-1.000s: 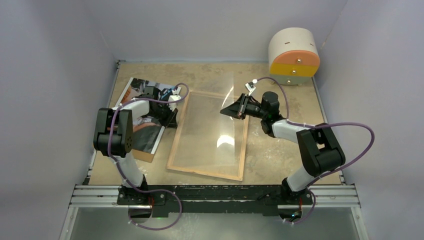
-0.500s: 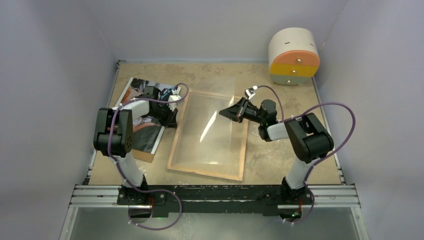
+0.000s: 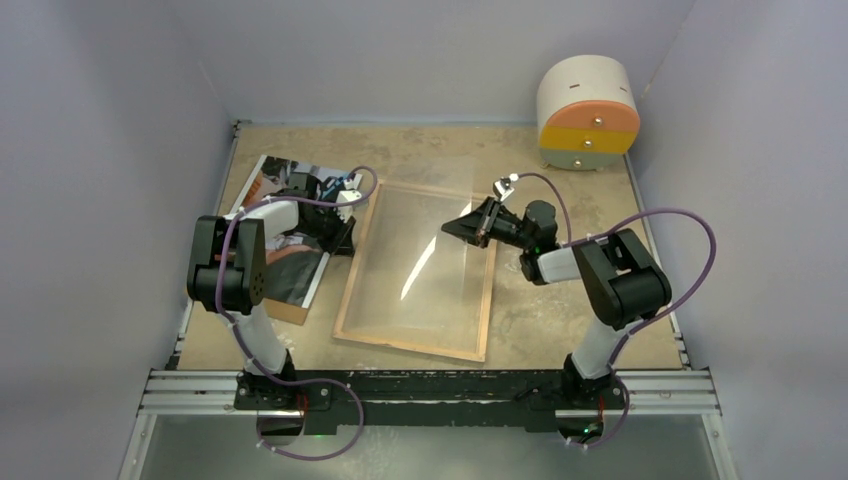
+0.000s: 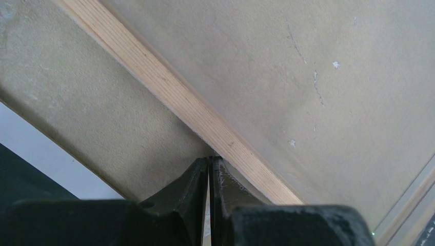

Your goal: Put the photo into the frame

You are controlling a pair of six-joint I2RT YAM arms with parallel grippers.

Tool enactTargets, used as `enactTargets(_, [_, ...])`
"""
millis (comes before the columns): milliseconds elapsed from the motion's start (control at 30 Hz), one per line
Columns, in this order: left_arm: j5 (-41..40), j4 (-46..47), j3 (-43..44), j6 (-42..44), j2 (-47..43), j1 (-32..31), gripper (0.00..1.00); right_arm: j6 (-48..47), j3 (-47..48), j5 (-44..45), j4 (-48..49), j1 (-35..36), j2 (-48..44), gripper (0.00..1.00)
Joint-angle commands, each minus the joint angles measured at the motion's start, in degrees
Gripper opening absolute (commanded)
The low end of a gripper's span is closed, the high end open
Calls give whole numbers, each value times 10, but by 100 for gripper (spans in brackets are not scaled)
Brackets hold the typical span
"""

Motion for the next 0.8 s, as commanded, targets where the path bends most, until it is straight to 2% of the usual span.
enactTargets(0, [-26, -57, -36, 11, 39, -5, 10, -56, -17, -38, -35, -25, -29, 0])
enactTargets(133, [-25, -58, -34, 8, 37, -5, 9, -74, -39, -49, -42, -39, -19, 0])
enactTargets(200, [-25, -57, -33, 8, 35, -5, 9, -63, -45, -59, -16, -39, 2, 0])
enactTargets(367, [-26, -56, -35, 6, 37, -5, 9, 61, -57, -64, 190, -39, 82, 0])
enactTargets(500, [-28, -53, -36, 6, 39, -5, 9, 111, -56, -65, 276, -38, 130, 0])
enactTargets(767, [-28, -51, -35, 4, 40, -5, 8, 45, -69, -70, 193, -38, 111, 0])
